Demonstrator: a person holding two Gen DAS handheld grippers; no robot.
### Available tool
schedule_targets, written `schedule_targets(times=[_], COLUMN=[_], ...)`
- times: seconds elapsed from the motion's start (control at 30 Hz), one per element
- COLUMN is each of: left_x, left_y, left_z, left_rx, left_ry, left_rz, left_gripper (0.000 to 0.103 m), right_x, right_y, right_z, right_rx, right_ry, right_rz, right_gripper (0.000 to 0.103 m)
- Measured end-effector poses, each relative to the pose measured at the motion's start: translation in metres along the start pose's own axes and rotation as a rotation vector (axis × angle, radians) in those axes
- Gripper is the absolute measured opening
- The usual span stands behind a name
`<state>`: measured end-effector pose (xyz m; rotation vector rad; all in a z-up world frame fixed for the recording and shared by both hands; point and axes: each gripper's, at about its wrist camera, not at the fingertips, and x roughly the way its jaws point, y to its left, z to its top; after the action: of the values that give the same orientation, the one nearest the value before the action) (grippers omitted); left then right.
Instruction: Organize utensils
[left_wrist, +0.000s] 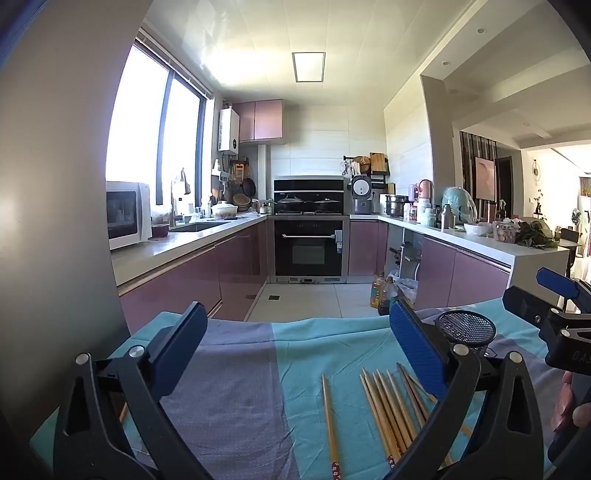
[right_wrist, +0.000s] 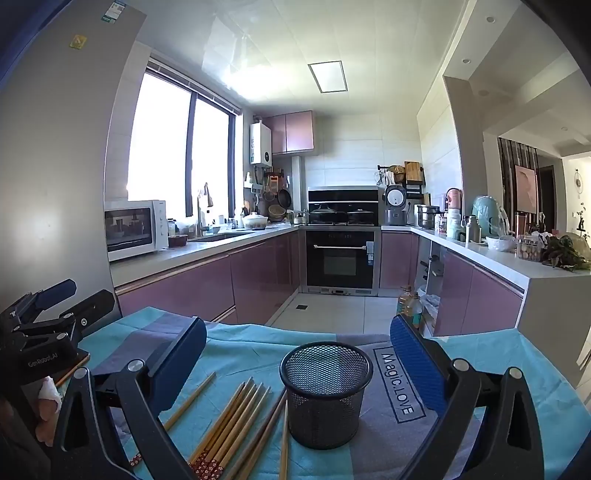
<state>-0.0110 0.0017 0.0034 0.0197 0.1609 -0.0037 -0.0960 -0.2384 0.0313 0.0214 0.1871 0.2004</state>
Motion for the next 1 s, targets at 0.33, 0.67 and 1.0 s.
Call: schedule_targets(times=[0.33, 0.67, 1.0], left_x=[-0.0024, -0.0021, -0.0018], left_y=[-0.0013, -0.0013, -0.0005], left_z=[0.0019, 0.0004, 0.0007], left_rx=[0.001, 0.001, 0.000], left_ry=[-0.005, -0.009, -0.008], left_rz=[0.002, 0.001, -0.001], left_gripper=[0.097, 0.097, 0.097], right_x=[-0.0016, -0.0021, -0.0019], right_y=[0.0010, 0.0004, -0.0008], right_z=[0.0017, 0.0008, 0.0015], right_rx=[0.006, 0.007, 0.012], right_ry=[-0.002, -0.005, -0.007], right_rz=[-0.001, -0.001, 0.000], right_gripper=[0.096, 0.096, 0.096])
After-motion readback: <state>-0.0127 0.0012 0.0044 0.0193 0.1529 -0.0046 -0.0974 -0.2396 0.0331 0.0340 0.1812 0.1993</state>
